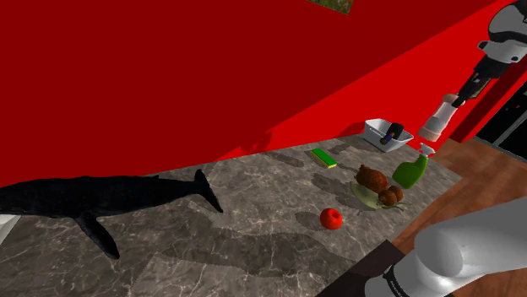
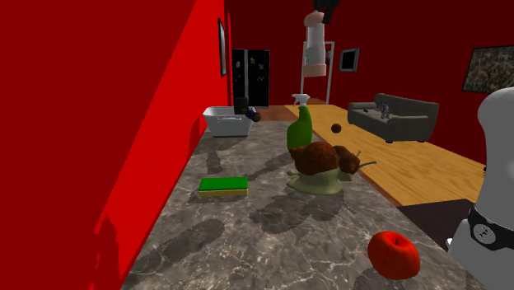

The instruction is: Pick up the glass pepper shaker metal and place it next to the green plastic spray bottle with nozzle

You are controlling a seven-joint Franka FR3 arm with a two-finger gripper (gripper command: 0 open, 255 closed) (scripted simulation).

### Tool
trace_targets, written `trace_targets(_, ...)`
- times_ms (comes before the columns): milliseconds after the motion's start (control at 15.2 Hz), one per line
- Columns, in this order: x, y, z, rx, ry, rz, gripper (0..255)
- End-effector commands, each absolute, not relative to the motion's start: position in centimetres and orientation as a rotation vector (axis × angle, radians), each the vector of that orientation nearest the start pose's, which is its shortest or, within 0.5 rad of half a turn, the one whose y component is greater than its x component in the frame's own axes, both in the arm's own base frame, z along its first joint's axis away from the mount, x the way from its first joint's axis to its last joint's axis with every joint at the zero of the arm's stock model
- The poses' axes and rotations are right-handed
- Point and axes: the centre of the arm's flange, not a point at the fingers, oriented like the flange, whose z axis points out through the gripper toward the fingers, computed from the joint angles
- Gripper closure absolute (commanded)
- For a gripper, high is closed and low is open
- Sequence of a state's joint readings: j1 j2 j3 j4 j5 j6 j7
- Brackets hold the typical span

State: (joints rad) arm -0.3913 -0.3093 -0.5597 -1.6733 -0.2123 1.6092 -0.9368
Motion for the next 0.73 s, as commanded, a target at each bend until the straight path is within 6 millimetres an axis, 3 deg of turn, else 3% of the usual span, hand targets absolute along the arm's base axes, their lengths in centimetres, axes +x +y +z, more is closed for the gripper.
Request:
trace_targets(0,19.6,-44.6,71.0,-3.329,0.033,-0.128,255)
trace_targets(528,12.3,-52.2,71.0,-3.329,0.033,-0.128,255)
trace_targets(660,12.0,-52.5,70.4,-3.329,0.033,-0.128,255)
